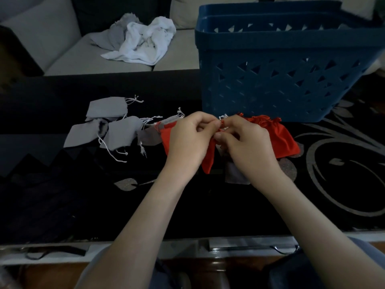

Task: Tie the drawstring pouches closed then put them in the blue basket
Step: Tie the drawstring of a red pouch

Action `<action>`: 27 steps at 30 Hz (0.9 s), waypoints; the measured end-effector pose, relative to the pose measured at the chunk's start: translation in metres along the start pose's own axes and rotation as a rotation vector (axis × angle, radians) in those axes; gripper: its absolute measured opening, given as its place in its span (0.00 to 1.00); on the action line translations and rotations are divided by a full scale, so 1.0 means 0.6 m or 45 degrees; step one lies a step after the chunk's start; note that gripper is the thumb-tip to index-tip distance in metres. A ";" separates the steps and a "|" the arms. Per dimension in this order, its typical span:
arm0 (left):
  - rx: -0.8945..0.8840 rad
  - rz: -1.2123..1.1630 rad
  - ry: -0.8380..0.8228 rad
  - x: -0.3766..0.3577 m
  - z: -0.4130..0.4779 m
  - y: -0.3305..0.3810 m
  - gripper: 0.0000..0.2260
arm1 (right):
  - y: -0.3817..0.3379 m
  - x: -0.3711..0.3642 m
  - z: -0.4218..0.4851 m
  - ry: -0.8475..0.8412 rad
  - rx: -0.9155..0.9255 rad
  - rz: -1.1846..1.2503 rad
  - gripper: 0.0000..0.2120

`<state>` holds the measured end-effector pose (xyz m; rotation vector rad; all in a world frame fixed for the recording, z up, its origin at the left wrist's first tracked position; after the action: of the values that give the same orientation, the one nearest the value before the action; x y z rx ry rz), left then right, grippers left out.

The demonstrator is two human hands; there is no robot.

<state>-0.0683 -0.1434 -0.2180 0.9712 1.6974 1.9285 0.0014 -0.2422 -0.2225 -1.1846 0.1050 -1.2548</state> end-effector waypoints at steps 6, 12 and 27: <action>-0.013 -0.084 0.062 -0.005 -0.007 0.003 0.04 | -0.005 0.001 -0.002 0.118 0.038 -0.022 0.05; -0.006 -0.239 -0.094 0.005 0.002 0.010 0.06 | -0.011 0.015 0.007 0.099 0.016 0.171 0.09; -0.112 -0.217 -0.457 0.021 -0.002 0.027 0.01 | 0.005 0.024 0.006 -0.338 -0.298 1.004 0.09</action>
<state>-0.0755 -0.1387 -0.1993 1.0314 1.4286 1.5938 0.0114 -0.2512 -0.2158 -1.3132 0.4813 -0.3962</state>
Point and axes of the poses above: each hand's wrist, its own z-axis towards the middle knuckle, its own x-axis out of the back of the hand, y = z × x, the point moved 3 cm from there along z, towards the middle knuckle, and after that the axes turned 11 degrees about x, right-handed, at the moved point
